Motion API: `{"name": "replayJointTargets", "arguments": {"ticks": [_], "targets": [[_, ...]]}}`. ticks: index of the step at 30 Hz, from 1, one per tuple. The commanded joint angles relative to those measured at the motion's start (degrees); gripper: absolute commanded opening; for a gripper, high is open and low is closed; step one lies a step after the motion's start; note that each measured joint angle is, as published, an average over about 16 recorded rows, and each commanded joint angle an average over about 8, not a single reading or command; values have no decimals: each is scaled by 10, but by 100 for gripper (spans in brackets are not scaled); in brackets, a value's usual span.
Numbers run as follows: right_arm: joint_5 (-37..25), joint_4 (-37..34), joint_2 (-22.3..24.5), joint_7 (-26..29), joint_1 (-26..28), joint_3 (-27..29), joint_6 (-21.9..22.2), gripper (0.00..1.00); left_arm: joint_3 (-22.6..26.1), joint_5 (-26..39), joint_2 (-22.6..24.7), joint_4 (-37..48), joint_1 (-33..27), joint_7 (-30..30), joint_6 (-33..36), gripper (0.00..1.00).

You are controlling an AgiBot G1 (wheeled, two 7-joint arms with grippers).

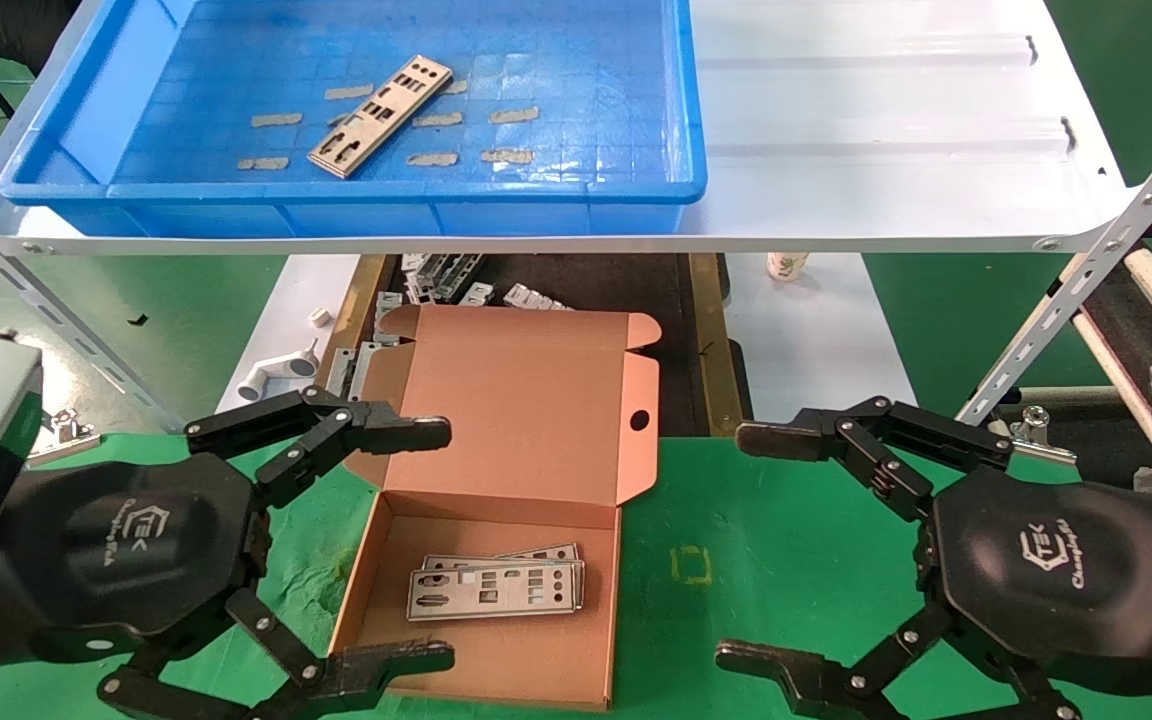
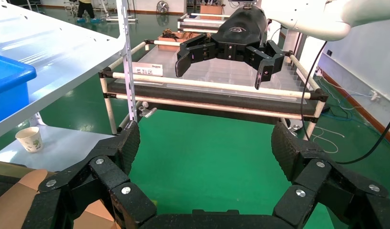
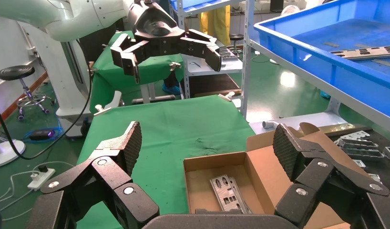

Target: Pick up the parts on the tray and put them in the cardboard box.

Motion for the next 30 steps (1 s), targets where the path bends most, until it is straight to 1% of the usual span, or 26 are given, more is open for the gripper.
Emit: {"name": "replayJointTargets", "arguments": {"ticks": [1,30], "targets": [[0,0,0,0,0,0,0,100,0,0,0,0,0,0,0,100],[0,0,0,0,0,0,0,100,0,0,0,0,0,0,0,100]]}}
